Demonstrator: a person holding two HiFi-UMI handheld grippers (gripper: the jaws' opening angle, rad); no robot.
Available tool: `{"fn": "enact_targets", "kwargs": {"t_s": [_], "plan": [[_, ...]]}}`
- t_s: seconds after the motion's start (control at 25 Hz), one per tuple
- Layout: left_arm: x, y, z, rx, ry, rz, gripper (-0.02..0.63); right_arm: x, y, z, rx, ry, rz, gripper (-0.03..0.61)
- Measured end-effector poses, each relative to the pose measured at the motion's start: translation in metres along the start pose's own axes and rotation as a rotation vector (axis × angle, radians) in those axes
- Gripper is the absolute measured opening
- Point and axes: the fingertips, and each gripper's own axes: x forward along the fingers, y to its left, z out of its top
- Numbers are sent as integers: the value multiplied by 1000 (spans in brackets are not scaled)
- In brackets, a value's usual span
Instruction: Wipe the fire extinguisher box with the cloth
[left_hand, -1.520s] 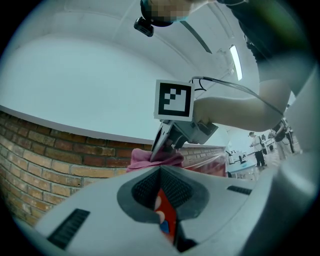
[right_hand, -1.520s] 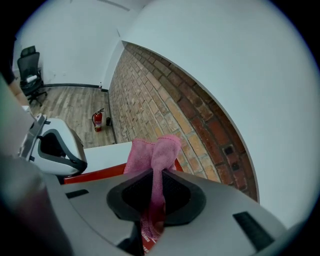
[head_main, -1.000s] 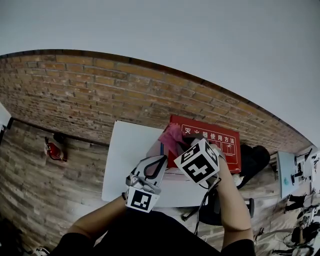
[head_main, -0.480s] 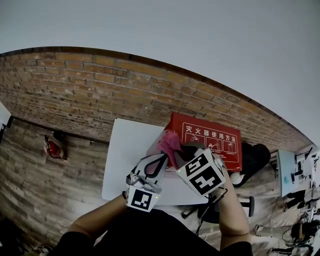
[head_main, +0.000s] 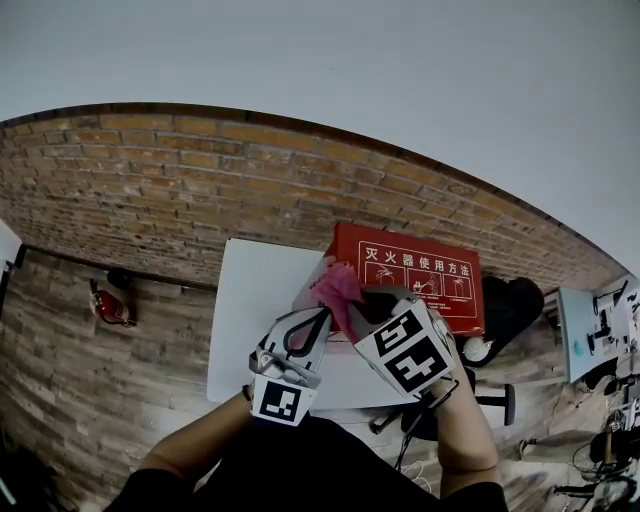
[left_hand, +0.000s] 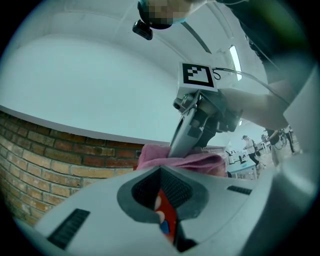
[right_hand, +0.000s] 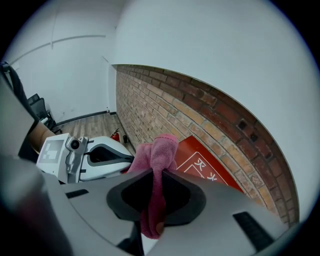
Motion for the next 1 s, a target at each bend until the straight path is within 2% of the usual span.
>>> {"fn": "enact_targets", "kwargs": {"t_s": [0.48, 1.0], "plan": [[1, -1, 0, 19, 9, 3, 21, -5, -15, -17, 61, -17, 8, 61], [1, -2, -1, 27, 20, 12, 21, -12, -34, -38, 97, -13, -26, 61]]}}
